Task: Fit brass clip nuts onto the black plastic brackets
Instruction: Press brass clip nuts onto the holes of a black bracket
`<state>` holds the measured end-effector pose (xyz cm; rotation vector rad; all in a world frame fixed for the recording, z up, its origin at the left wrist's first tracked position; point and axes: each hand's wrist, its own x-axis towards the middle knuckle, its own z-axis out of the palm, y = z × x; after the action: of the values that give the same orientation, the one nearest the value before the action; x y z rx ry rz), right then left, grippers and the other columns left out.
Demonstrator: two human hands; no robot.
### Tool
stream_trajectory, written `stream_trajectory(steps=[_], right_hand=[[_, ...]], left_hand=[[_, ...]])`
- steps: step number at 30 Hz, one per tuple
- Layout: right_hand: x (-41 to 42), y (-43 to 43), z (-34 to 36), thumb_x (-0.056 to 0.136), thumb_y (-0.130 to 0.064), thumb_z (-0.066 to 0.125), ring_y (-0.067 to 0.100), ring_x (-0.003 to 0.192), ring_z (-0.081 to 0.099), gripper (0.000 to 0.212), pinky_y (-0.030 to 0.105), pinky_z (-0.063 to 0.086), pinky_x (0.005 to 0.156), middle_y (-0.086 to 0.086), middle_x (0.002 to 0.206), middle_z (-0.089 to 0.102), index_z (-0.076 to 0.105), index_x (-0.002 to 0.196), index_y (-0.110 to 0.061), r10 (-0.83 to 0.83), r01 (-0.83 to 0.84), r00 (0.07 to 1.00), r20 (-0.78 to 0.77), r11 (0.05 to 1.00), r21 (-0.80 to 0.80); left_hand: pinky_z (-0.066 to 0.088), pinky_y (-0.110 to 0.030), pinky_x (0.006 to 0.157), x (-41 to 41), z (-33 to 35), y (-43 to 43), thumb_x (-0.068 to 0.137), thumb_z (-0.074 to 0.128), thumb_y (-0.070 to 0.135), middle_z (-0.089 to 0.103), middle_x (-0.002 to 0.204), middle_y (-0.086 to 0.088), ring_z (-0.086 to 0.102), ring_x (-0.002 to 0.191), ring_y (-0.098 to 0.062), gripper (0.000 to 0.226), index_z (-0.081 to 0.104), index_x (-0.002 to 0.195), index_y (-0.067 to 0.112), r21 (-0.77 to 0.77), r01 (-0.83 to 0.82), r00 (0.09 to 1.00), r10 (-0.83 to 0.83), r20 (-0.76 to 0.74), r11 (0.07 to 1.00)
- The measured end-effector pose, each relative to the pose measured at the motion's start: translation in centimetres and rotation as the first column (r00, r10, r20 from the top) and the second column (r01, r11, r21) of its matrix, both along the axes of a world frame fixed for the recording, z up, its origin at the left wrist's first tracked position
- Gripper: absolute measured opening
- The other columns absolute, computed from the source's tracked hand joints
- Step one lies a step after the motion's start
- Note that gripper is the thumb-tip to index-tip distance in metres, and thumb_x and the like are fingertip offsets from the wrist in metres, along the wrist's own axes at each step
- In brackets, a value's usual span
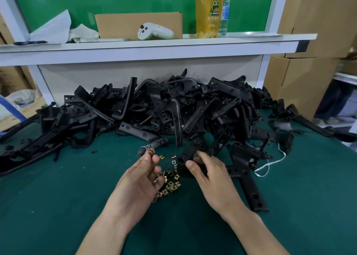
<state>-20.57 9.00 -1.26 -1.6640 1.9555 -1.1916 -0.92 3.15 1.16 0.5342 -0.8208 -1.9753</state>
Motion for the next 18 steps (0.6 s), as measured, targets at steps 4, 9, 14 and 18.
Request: stream_trajectory(steps=[4,9,14,18], right_hand=[[0.3,0.1,0.2,0.09,-0.077,0.033,0.011,0.127,0.041,0.066,0.035,0.036,0.11,-0.023,0.114,0.055,0.053,0.133,-0.031,0.026,-0.026,0.999,-0.032,1.0,-0.007],[0.7,0.4,0.3,0.09,-0.076,0.031,-0.007,0.11,0.029,0.06,0.007,0.014,0.105,-0.022,0.118,0.058,0.055,0.129,-0.037,0.08,-0.083,0.991,-0.105,0.996,-0.023],[0.9,0.5,0.9,0.093,-0.069,0.036,-0.014,0.104,0.033,0.055,0.007,0.011,0.108,-0.023,0.114,0.058,0.057,0.128,-0.033,0.121,-0.135,0.973,-0.198,0.989,-0.061],[1.3,0.8,1.3,0.091,-0.065,0.041,0.002,0.116,0.031,0.063,-0.006,-0.001,0.099,-0.021,0.108,0.049,0.062,0.126,-0.017,0.147,-0.178,0.959,-0.242,0.978,-0.112]], left_hand=[[0.055,-0.026,0.065,-0.1,0.2,0.1,0.094,0.063,0.024,0.069,0.087,0.007,0.064,0.071,-0.01,0.017,0.078,0.087,0.021,0.051,-0.014,1.0,0.014,-0.007,0.999],[0.056,-0.027,0.065,-0.1,0.3,0.2,0.09,0.065,0.022,0.072,0.089,0.006,0.066,0.072,-0.011,0.015,0.078,0.086,0.021,0.091,-0.014,1.0,0.013,0.003,0.996],[0.054,-0.029,0.072,-0.3,0.0,0.2,0.087,0.068,0.022,0.073,0.1,-0.003,0.066,0.077,-0.012,0.013,0.077,0.095,0.021,-0.097,-0.112,0.974,0.129,0.187,0.989],[0.053,-0.033,0.083,-1.1,-0.3,0.8,0.084,0.071,0.028,0.078,0.099,-0.001,0.071,0.087,-0.012,0.015,0.078,0.097,0.032,-0.338,-0.209,0.848,0.343,0.404,0.917]])
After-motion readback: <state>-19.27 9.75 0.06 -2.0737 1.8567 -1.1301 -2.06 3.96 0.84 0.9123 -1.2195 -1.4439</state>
